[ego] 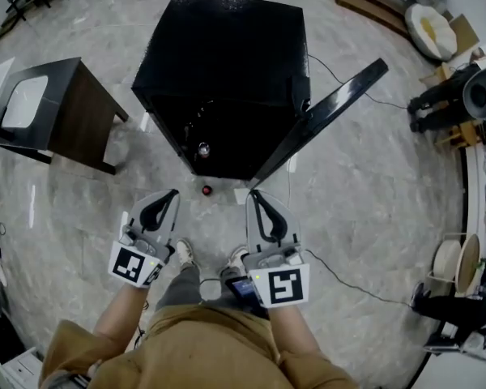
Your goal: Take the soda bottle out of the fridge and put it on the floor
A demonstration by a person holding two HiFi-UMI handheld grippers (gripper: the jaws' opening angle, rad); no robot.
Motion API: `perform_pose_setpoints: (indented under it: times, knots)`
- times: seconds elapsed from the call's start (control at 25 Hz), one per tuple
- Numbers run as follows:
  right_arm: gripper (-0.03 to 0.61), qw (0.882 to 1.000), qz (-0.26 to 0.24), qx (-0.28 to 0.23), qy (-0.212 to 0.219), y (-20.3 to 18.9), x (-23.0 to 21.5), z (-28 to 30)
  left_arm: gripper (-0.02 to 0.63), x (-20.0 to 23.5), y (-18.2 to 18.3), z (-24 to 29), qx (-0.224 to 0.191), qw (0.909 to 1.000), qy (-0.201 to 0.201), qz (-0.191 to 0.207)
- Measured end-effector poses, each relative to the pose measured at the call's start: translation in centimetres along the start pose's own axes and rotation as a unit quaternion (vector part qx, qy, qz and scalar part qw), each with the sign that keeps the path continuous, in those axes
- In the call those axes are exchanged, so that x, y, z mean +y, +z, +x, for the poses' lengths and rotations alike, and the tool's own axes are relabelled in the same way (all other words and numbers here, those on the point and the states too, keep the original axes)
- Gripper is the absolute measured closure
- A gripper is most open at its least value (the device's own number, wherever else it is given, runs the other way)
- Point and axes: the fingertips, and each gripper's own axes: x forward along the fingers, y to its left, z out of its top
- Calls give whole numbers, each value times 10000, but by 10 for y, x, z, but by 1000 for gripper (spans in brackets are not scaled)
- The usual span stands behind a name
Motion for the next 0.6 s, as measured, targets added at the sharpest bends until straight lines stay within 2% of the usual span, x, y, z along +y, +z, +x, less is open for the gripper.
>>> perform_pose_setpoints:
  times: [0.24,0.6]
  knots:
    - [575,9999,-64,-65,-102,25,-8,-13,614,2,48,-21,-235,9997,8,105]
    - [575,9992,-220,-295,-155,61,-18,-20,614,12,81,-49,-399,9990,189,-5]
